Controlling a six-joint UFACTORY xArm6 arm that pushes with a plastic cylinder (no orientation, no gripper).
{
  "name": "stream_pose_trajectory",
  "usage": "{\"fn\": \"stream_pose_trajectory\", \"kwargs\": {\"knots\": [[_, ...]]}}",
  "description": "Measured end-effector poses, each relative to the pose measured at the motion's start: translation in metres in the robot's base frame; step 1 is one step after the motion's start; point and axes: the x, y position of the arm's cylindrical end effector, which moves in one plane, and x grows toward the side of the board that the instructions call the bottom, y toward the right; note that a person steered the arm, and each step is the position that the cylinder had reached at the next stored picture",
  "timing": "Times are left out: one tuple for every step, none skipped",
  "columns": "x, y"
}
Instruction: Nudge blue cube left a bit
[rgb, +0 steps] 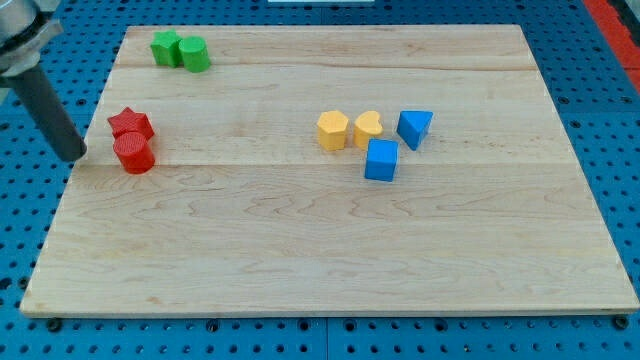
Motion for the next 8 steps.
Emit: {"fn": "stream_pose_trajectory", "kwargs": {"knots": [[0.033,0.066],[0.027,0.076],[-0.014,0.053],[-0.049,0.024],[-0.077,0.015],[-0.093,0.015],[-0.121,0.015],[-0.136,0.01]]}}
